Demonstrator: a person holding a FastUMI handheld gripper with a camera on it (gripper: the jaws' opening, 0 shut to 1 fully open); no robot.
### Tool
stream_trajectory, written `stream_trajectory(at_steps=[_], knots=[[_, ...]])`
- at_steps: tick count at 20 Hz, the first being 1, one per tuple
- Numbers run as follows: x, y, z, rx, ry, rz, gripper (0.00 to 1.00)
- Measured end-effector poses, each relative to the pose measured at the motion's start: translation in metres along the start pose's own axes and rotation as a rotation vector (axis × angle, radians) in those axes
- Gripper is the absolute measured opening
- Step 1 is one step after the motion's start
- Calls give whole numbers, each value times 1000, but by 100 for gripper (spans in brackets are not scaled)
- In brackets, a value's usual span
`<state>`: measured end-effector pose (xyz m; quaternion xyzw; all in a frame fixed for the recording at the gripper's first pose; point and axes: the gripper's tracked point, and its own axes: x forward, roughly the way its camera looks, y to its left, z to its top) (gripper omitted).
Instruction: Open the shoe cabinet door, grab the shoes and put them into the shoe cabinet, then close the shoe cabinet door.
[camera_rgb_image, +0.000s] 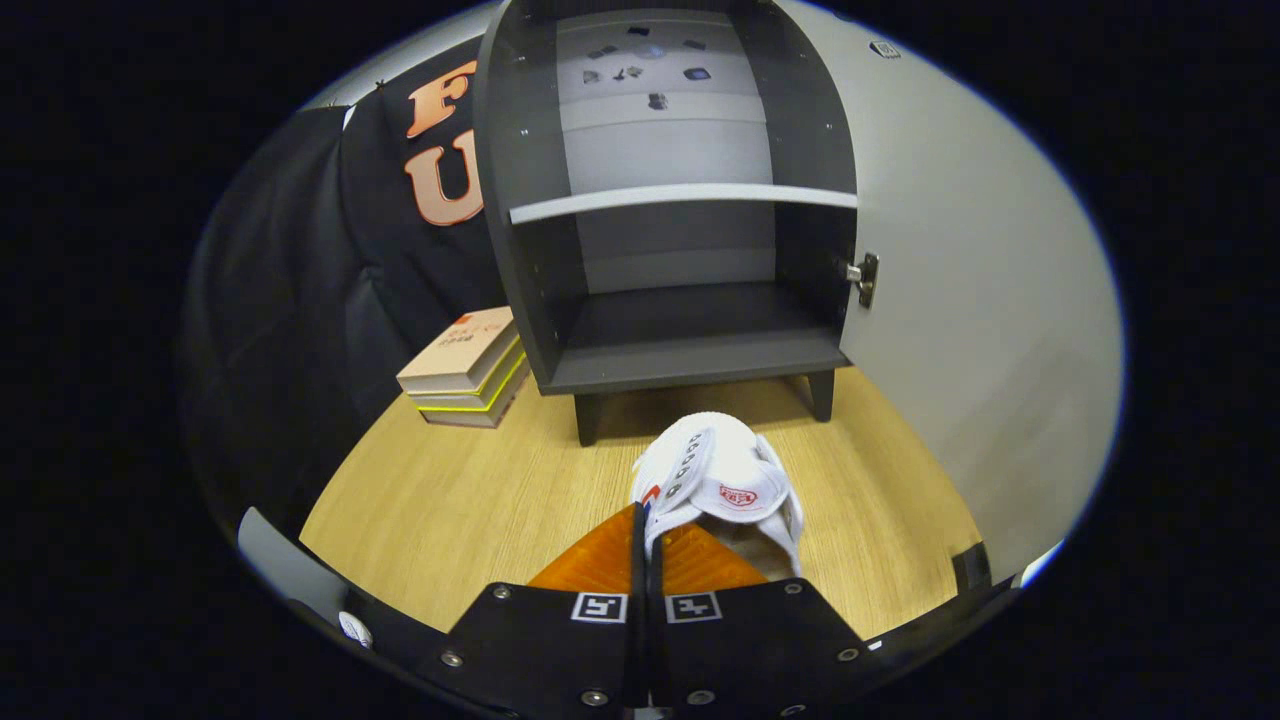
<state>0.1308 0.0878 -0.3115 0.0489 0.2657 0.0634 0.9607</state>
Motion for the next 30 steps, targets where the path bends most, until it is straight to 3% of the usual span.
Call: stream_trajectory(at_steps=[7, 14, 19, 25, 30], knots=[[-42, 7, 123, -69, -178, 28, 0], [-22, 6, 223, -141, -283, 42, 0], [21, 4, 269, -154, -279, 67, 0], [105, 2, 314, -188, -257, 53, 0], [172, -1, 321, -150, -161, 36, 0]])
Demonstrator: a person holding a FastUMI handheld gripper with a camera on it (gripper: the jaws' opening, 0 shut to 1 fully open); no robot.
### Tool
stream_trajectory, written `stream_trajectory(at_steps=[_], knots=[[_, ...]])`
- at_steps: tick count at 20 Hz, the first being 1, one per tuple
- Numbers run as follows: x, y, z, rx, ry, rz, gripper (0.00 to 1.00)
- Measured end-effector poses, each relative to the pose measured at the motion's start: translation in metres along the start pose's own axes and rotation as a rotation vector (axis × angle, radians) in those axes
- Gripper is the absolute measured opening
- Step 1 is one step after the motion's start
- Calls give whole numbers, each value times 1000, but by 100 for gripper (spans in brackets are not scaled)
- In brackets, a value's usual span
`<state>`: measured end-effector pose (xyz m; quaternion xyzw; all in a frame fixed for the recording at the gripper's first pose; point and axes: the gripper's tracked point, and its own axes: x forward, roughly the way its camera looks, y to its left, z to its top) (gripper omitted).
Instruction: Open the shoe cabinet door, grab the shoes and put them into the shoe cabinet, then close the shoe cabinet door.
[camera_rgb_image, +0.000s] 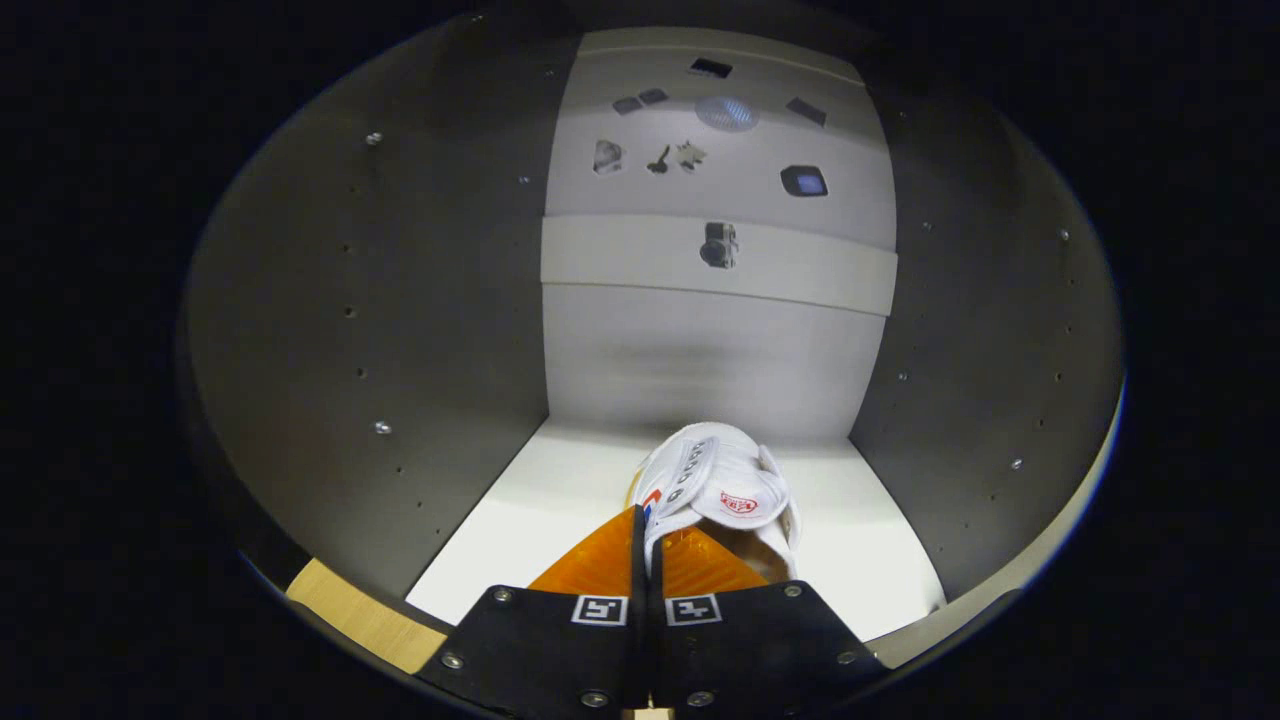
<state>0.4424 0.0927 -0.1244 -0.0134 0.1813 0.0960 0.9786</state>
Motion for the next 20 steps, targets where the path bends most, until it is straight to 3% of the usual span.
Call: stream_trajectory(at_steps=[9, 13, 14, 16, 20], knots=[[-1, -8, -10, 10, 49, -30, 1], [-11, -5, -6, 17, 31, -38, 16], [-19, -5, -4, 20, 26, -49, 31], [-34, -5, -2, 21, 12, -57, 41], [-75, -3, 12, 35, -92, -74, 51]])
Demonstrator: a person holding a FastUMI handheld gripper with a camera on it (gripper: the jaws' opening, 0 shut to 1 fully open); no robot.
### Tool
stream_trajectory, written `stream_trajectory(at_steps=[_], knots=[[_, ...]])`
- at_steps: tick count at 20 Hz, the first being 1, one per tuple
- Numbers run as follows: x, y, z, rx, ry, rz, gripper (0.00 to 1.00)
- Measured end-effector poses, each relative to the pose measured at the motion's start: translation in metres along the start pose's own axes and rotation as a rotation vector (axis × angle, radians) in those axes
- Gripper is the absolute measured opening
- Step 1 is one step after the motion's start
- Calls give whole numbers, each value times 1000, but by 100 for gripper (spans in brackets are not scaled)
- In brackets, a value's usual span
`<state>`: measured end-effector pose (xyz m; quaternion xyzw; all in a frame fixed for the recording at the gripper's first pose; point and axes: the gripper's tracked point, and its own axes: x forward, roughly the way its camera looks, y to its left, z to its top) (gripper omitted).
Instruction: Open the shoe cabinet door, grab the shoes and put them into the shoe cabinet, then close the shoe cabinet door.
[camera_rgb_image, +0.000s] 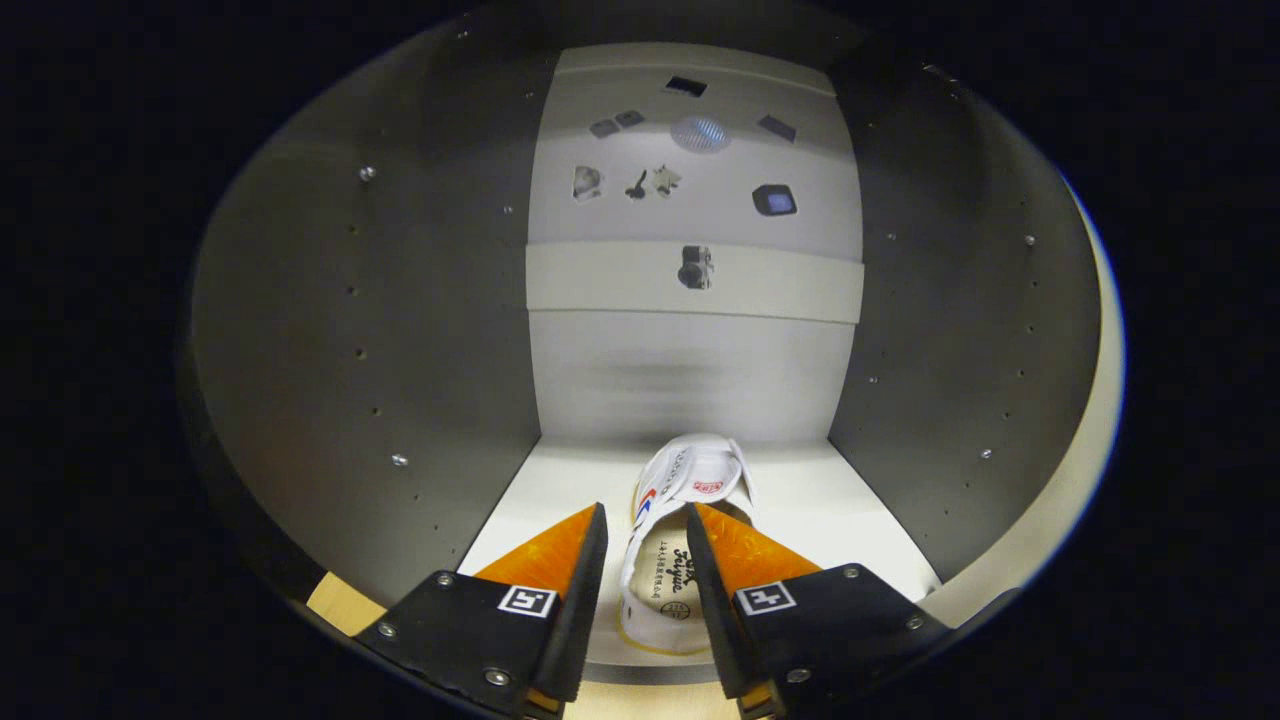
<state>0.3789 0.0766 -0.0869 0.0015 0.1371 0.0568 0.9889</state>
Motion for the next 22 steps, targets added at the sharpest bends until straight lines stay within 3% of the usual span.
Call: stream_trajectory(at_steps=[11, 19, 22], knots=[[-201, -15, 13, 24, -178, -39, 68], [-338, -39, -22, 39, -192, -136, 70], [-387, -54, -36, 47, -181, -163, 74]])
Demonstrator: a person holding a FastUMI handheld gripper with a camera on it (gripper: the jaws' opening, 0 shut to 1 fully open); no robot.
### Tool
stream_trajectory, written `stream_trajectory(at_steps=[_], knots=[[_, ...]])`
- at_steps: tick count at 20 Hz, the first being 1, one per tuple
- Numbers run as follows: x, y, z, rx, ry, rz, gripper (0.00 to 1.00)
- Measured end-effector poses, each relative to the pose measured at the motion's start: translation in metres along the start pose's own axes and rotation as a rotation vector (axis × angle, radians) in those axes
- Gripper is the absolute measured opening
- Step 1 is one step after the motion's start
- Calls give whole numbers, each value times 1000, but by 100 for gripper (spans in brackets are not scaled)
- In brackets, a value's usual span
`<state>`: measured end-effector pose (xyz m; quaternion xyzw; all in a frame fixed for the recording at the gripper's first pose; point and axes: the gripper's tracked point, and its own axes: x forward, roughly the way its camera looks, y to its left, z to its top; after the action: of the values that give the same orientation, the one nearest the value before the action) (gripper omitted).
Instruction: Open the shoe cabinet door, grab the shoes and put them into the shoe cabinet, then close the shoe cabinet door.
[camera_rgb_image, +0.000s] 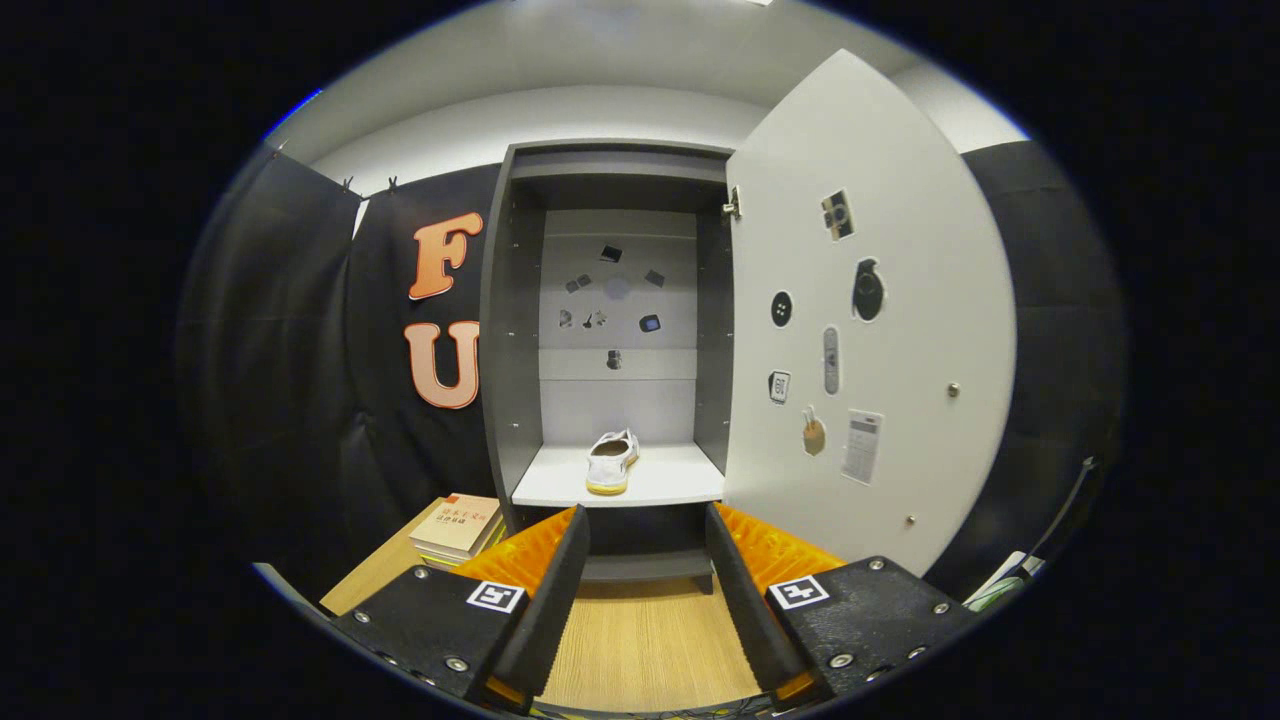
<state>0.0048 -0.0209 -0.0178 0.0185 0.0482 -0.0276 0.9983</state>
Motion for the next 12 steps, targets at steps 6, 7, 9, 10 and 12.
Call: stream_trajectory(at_steps=[6, 7, 9, 10, 12], knots=[[-50, -45, 1, 2, -8, -87, 81], [-55, -55, 3, 3, -10, -103, 82], [-66, -78, 6, 24, -14, -133, 84], [-71, -90, 8, 29, -16, -150, 85], [-77, -114, 11, 25, -24, -189, 85]])
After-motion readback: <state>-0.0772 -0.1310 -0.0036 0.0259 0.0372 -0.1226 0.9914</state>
